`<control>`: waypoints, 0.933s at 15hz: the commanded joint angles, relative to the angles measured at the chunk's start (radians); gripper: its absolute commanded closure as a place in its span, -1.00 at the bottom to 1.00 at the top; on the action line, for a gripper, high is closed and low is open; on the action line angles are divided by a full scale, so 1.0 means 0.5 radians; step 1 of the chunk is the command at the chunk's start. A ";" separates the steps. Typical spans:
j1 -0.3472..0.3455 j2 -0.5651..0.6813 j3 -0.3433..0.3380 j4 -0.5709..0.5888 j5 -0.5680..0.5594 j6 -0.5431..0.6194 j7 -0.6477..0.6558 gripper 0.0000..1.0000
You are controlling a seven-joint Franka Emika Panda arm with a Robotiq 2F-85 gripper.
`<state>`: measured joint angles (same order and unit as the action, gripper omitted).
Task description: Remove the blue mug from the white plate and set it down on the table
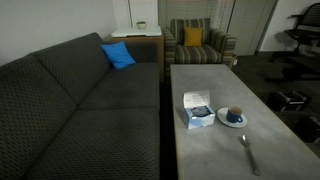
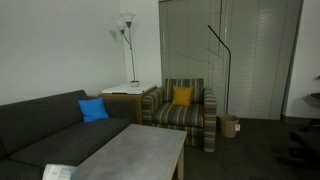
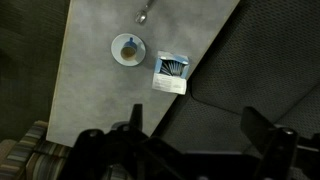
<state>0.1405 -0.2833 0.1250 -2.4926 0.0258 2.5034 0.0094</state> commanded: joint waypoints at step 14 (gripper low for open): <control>-0.016 -0.002 0.009 0.002 -0.062 0.014 -0.005 -1.00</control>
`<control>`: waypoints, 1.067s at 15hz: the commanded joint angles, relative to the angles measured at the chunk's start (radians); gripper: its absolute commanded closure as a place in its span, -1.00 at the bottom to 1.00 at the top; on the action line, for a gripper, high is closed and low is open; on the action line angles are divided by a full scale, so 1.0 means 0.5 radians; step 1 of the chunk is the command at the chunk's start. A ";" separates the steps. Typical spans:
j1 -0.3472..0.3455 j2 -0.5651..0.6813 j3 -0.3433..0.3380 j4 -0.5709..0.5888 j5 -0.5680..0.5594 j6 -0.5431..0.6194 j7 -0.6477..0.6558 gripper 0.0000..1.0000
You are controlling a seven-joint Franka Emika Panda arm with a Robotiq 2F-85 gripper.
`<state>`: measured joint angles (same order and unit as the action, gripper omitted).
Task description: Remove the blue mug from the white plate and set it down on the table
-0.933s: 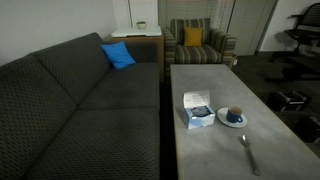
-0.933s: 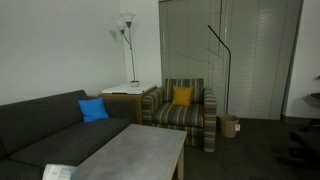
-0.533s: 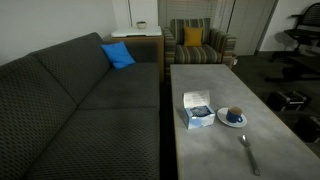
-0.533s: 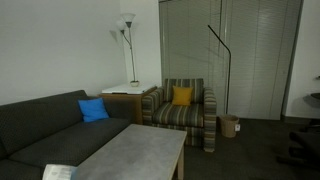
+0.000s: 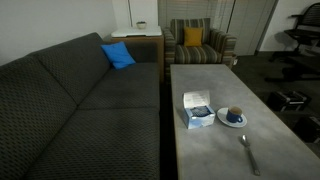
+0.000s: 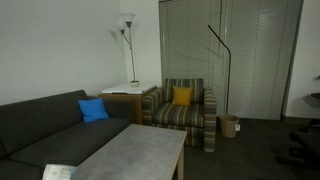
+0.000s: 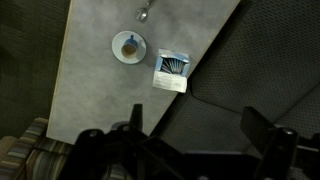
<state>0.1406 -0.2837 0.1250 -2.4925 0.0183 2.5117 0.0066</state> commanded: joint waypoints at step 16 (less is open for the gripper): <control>-0.001 0.442 0.006 0.169 -0.163 0.155 -0.004 -1.00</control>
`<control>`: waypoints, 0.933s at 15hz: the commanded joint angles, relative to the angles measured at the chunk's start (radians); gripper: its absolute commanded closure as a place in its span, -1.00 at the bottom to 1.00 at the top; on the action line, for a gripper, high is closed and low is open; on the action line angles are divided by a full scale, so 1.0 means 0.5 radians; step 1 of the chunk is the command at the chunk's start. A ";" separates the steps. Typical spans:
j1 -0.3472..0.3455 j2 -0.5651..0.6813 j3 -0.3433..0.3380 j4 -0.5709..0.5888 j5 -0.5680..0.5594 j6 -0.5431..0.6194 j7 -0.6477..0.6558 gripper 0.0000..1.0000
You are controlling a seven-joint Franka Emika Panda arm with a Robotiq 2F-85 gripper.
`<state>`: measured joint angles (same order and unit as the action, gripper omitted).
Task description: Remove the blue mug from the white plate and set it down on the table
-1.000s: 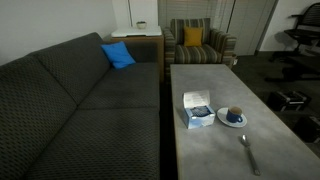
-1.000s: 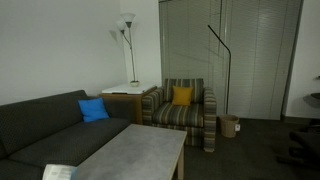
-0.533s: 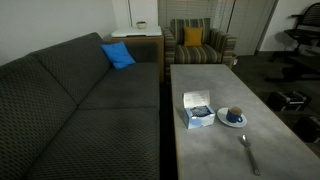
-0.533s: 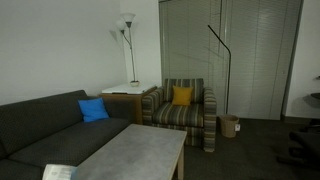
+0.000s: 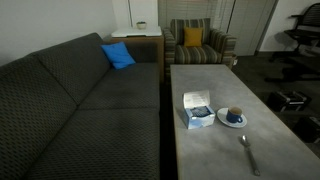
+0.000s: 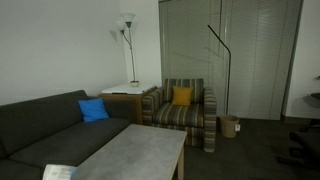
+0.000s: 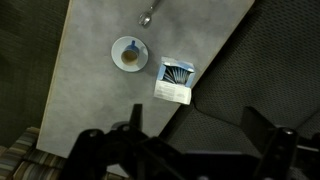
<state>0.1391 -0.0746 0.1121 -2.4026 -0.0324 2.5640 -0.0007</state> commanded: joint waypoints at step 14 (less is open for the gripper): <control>-0.002 0.655 -0.253 0.158 -0.742 0.669 0.398 -1.00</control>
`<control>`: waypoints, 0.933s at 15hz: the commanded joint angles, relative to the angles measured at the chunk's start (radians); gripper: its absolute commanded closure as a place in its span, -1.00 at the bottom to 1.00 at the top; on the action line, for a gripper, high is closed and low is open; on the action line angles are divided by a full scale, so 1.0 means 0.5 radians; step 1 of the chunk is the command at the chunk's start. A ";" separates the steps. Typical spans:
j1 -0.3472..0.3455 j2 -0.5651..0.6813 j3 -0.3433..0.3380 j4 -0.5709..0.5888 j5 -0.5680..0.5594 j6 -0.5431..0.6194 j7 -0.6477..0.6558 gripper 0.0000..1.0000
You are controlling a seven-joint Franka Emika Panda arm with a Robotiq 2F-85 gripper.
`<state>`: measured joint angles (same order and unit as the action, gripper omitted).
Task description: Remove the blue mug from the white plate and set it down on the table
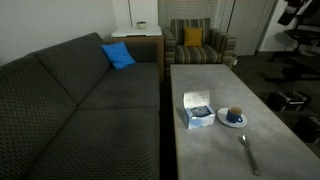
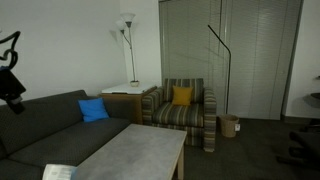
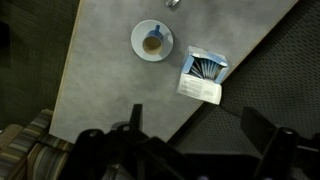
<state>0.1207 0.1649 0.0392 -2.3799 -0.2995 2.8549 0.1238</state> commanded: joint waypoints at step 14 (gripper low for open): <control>0.094 0.664 -0.210 0.479 -0.062 -0.110 0.055 -1.00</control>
<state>0.1498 0.4973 -0.0489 -2.1389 -0.3543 2.7981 0.1695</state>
